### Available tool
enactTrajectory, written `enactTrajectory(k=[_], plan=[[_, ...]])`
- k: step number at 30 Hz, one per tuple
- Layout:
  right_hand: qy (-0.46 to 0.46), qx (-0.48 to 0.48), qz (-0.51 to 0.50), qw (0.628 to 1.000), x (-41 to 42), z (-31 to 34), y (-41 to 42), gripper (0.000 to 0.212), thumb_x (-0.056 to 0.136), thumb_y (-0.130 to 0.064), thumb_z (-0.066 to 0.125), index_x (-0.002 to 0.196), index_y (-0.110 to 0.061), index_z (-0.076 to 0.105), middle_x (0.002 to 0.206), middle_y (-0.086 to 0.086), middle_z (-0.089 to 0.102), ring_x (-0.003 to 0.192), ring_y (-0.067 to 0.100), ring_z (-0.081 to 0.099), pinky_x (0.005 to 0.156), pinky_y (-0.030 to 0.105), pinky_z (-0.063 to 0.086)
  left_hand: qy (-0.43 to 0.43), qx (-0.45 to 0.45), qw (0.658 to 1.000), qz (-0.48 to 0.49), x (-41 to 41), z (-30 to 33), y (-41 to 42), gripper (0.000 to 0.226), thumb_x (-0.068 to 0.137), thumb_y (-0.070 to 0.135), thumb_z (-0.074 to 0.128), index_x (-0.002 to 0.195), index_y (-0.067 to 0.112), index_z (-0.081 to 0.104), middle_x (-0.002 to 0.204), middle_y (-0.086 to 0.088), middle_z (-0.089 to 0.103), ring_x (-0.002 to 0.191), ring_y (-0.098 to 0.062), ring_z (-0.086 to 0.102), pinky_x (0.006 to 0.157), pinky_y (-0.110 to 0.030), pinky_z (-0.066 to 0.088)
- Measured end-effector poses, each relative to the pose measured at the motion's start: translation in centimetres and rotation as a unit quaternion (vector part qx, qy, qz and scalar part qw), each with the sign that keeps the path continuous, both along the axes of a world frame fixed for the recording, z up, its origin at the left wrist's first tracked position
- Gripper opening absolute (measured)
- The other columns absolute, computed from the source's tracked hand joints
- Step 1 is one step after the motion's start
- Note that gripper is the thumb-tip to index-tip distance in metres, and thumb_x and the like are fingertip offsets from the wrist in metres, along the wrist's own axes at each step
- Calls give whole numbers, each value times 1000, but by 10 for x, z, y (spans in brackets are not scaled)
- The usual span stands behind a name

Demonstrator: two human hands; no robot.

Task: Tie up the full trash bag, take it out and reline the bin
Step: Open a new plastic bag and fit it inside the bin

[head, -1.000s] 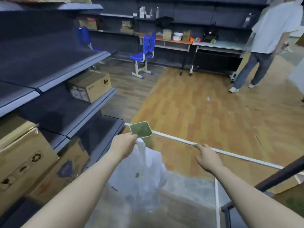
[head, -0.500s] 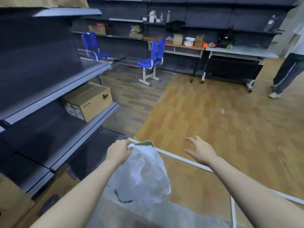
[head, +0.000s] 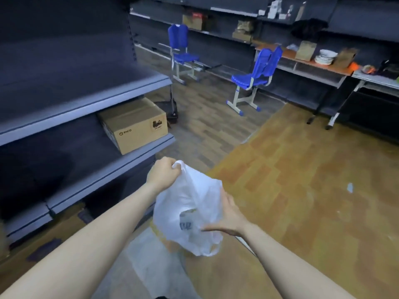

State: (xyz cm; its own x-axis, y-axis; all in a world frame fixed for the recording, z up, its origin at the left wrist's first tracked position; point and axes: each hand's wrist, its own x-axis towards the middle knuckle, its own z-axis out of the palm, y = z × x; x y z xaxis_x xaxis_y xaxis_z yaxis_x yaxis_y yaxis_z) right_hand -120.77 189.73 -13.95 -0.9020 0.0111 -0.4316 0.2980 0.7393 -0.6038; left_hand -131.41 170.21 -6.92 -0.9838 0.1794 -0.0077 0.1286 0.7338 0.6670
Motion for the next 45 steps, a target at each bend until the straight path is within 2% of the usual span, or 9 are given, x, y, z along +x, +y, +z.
enactTrajectory(k=[3, 5, 8, 12, 18, 22, 25, 39, 45], plan=[[77, 61, -25, 995, -54, -15, -11, 113, 71, -43, 70, 149, -21, -9, 154, 4, 16, 139, 25, 28, 99, 40, 42, -9, 22, 998, 58, -31, 1, -15, 41, 79, 5, 45, 49, 18, 20, 49, 1, 25, 54, -20, 21, 52, -28, 14], [138, 109, -55, 983, -100, -17, -3, 69, 83, -10, 48, 147, -18, 22, 137, 8, 46, 119, 29, 50, 82, 35, 45, -18, 9, 996, 85, -52, -3, -31, 40, 78, 3, 46, 47, 19, 27, 48, 1, 31, 53, -20, 26, 51, -28, 17], [161, 165, -52, 972, -165, -3, 16, 40, 81, -1, 41, 117, -13, 56, 108, 15, 64, 101, 35, 60, 76, 36, 46, -48, -34, 994, 97, -85, -19, -55, 28, 78, 9, 51, 52, 16, 42, 55, 0, 46, 58, -20, 38, 54, -28, 27], [149, 200, 18, 968, -226, 10, 37, 44, 79, 4, 39, 115, -13, 56, 109, 18, 65, 102, 38, 59, 78, 38, 47, -79, -62, 988, 115, -112, -43, -70, 20, 78, 18, 58, 59, 18, 51, 66, 3, 59, 65, -19, 51, 54, -26, 34], [84, 209, 139, 964, -276, 9, 54, 56, 85, 2, 35, 136, -20, 44, 134, 13, 54, 121, 33, 51, 91, 37, 44, -116, -159, 975, 106, -122, -70, -73, 12, 76, 13, 53, 69, 22, 48, 80, 5, 62, 78, -22, 57, 52, -25, 32], [50, 265, 174, 947, -304, -5, 75, 44, 87, -5, 37, 126, -21, 50, 122, 14, 61, 111, 34, 57, 77, 34, 44, -143, -236, 950, 145, -110, -88, -71, 13, 76, 10, 48, 72, 21, 41, 84, 1, 60, 77, -25, 56, 56, -27, 35], [6, 266, 171, 949, -324, -14, 92, 36, 88, -21, 46, 123, -24, 56, 121, 10, 63, 111, 30, 59, 83, 34, 47, -174, -237, 938, 182, -99, -102, -67, 15, 76, 7, 45, 73, 21, 42, 82, 2, 59, 77, -27, 56, 59, -28, 38], [-54, 170, 160, 971, -340, -36, 118, 27, 91, -29, 49, 112, -18, 63, 107, 9, 66, 100, 30, 60, 72, 31, 43, -202, -150, 934, 254, -80, -136, -50, 15, 79, -1, 44, 77, 12, 52, 83, -10, 64, 79, -33, 58, 58, -31, 37], [-74, 63, 78, 992, -335, -41, 115, 26, 90, -21, 46, 66, -13, 52, 70, 6, 53, 61, 21, 46, 54, 26, 34, -211, -19, 936, 281, -82, -136, -46, 15, 84, 5, 53, 70, 10, 52, 73, -7, 60, 74, -30, 55, 58, -30, 36]])
